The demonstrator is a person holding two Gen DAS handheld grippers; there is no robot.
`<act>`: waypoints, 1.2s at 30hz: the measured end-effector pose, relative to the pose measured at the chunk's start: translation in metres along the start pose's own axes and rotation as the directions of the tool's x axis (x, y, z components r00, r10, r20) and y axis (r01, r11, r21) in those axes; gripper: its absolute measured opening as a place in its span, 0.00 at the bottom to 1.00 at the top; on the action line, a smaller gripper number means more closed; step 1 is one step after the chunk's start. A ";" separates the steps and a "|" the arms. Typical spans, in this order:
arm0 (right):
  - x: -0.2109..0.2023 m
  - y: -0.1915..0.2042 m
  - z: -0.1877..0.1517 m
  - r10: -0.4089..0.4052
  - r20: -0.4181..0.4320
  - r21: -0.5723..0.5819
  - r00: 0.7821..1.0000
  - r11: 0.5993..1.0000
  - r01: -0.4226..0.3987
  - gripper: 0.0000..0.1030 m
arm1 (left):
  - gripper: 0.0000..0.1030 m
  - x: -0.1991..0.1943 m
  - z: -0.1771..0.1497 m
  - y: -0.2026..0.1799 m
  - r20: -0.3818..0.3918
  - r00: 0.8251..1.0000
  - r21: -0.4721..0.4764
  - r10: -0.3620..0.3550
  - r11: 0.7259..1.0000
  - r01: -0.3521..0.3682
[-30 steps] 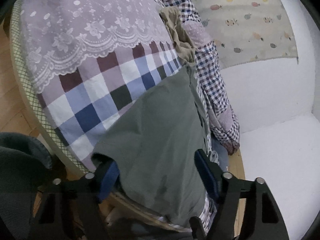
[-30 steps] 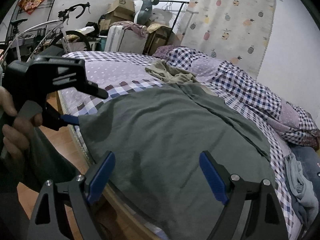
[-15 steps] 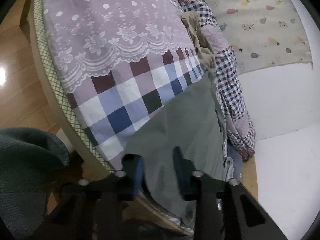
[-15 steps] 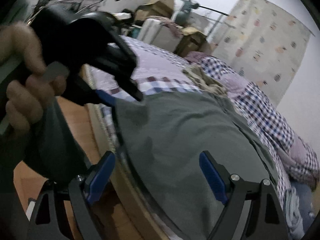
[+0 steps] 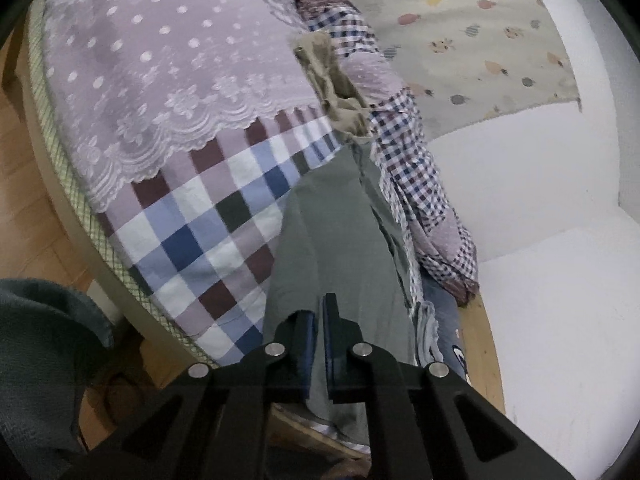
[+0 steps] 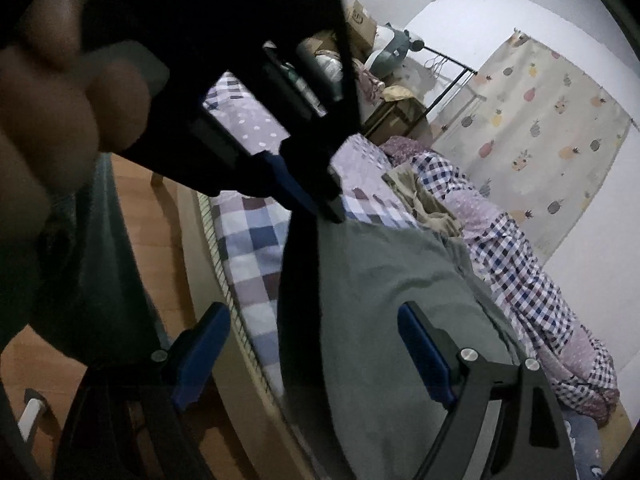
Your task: Fold clothes
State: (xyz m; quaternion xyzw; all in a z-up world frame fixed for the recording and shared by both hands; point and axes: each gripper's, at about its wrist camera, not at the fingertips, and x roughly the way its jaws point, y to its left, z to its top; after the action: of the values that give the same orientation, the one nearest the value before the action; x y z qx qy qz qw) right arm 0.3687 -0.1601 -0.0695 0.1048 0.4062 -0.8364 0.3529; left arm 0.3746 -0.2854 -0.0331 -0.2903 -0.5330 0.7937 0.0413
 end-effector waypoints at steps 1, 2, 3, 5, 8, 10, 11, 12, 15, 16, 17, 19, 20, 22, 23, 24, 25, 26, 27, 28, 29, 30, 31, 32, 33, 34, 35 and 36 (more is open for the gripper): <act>0.003 0.000 0.001 -0.006 0.004 -0.002 1.000 1.000 0.006 0.85 | 0.03 -0.001 0.001 -0.001 0.003 1.000 0.003 -0.004 1.000 0.004; 0.007 0.000 0.002 -0.012 0.004 0.001 1.000 1.000 0.012 0.85 | 0.03 -0.002 0.001 -0.001 0.006 1.000 0.002 -0.006 1.000 0.006; 0.010 0.000 0.003 -0.018 0.003 0.004 1.000 1.000 0.018 0.85 | 0.03 -0.003 0.001 -0.001 0.009 1.000 -0.001 -0.007 1.000 0.007; 0.018 0.000 0.004 -0.027 -0.004 0.002 1.000 1.000 0.027 0.81 | 0.03 -0.004 0.002 0.001 0.012 1.000 -0.009 -0.006 1.000 0.006; 0.031 -0.001 0.003 -0.044 -0.034 -0.010 0.998 0.999 0.044 0.45 | 0.03 -0.004 0.003 0.002 0.012 1.000 -0.015 0.007 1.000 -0.007; 0.038 -0.004 0.002 -0.043 -0.056 -0.006 0.998 0.999 0.042 0.32 | 0.03 -0.003 0.003 0.004 0.010 1.000 -0.025 0.028 0.999 -0.028; 0.041 -0.005 0.001 -0.040 -0.065 -0.002 0.997 0.999 0.040 0.23 | 0.03 -0.003 0.003 0.006 0.011 0.999 -0.034 0.044 0.998 -0.044; 0.044 -0.007 0.001 -0.036 -0.072 0.004 0.997 0.999 0.036 0.17 | 0.03 -0.003 0.003 0.008 0.013 0.998 -0.048 0.059 0.997 -0.058; 0.043 -0.018 0.004 -0.011 -0.069 0.049 0.998 0.999 0.014 0.07 | 0.21 -0.006 0.005 0.018 0.016 0.997 -0.108 0.073 0.992 -0.071; 0.041 -0.022 0.005 -0.003 -0.065 0.062 0.998 0.998 0.007 0.07 | 0.26 -0.006 0.005 0.020 0.016 0.998 -0.121 0.064 0.991 -0.062; 0.039 -0.025 0.007 0.005 -0.061 0.074 0.998 0.997 -0.001 0.06 | 0.32 -0.006 0.004 0.021 0.017 0.998 -0.127 0.054 0.991 -0.051; 0.037 -0.029 0.008 0.019 -0.054 0.093 0.998 0.996 -0.014 0.06 | 0.39 -0.008 0.003 0.020 0.024 0.999 -0.125 0.038 0.992 -0.035; 0.036 -0.030 0.009 0.024 -0.052 0.099 0.998 0.995 -0.019 0.06 | 0.41 -0.009 0.002 0.019 0.029 0.999 -0.125 0.033 0.992 -0.029; 0.032 -0.029 0.010 0.030 -0.052 0.107 0.998 0.994 -0.024 0.06 | 0.48 -0.013 -0.001 0.019 0.040 0.999 -0.129 0.018 0.992 -0.013; 0.031 -0.028 0.011 0.035 -0.054 0.112 0.998 0.993 -0.028 0.06 | 0.54 -0.014 -0.002 0.019 0.038 0.999 -0.134 0.009 0.991 -0.004; 0.029 -0.027 0.011 0.039 -0.055 0.119 0.998 0.992 -0.032 0.06 | 0.62 -0.013 -0.004 0.020 0.030 1.000 -0.141 0.000 0.990 0.005; 0.028 -0.028 0.012 0.042 -0.055 0.128 0.998 0.991 -0.035 0.06 | 0.65 -0.012 -0.005 0.020 0.022 1.000 -0.149 -0.010 0.989 0.013; 0.028 -0.029 0.012 0.044 -0.055 0.137 0.997 0.990 -0.036 0.05 | 0.68 -0.011 -0.007 0.020 0.015 1.000 -0.156 -0.019 0.988 0.021; 0.027 -0.029 0.012 0.047 -0.056 0.148 0.997 0.988 -0.038 0.05 | 0.69 -0.010 -0.009 0.020 0.005 1.000 -0.162 -0.026 0.987 0.026; 0.026 -0.029 0.012 0.048 -0.057 0.158 0.997 0.987 -0.039 0.04 | 0.69 -0.010 -0.010 0.021 -0.008 1.000 -0.166 -0.029 0.986 0.027; 0.025 -0.030 0.013 0.049 -0.057 0.167 0.997 0.985 -0.038 0.04 | 0.69 -0.009 -0.012 0.021 -0.018 0.999 -0.169 -0.032 0.985 0.029; 0.024 -0.031 0.013 0.049 -0.058 0.177 0.997 0.984 -0.038 0.04 | 0.69 -0.008 -0.013 0.020 -0.026 0.999 -0.171 -0.036 0.985 0.031; 0.024 -0.032 0.013 0.049 -0.059 0.186 0.997 0.982 -0.037 0.04 | 0.70 -0.006 -0.015 0.021 -0.037 0.999 -0.174 -0.037 0.984 0.030; 0.024 -0.033 0.014 0.050 -0.059 0.194 0.997 0.980 -0.038 0.04 | 0.70 -0.004 -0.015 0.021 -0.047 0.998 -0.181 -0.035 0.983 0.026; 0.024 -0.034 0.014 0.051 -0.059 0.199 0.997 0.979 -0.038 0.04 | 0.70 -0.003 -0.016 0.023 -0.054 0.998 -0.194 -0.035 0.981 0.024; 0.024 -0.034 0.014 0.051 -0.060 0.201 0.997 0.979 -0.038 0.04 | 0.70 -0.001 -0.017 0.025 -0.058 0.998 -0.211 -0.038 0.977 0.024; 0.024 -0.034 0.014 0.053 -0.060 0.203 0.997 0.978 -0.039 0.04 | 0.70 0.000 -0.018 0.027 -0.061 0.997 -0.228 -0.042 0.973 0.027; 0.023 -0.035 0.014 0.057 -0.060 0.207 0.997 0.977 -0.043 0.04 | 0.70 0.001 -0.019 0.028 -0.064 0.997 -0.241 -0.045 0.970 0.028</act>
State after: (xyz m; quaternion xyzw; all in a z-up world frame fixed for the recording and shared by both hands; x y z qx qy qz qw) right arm 0.3298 -0.1678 -0.0505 0.1782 0.3262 -0.8609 0.3475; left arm 0.3905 -0.2812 -0.0632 -0.3105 -0.6285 0.7121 0.0389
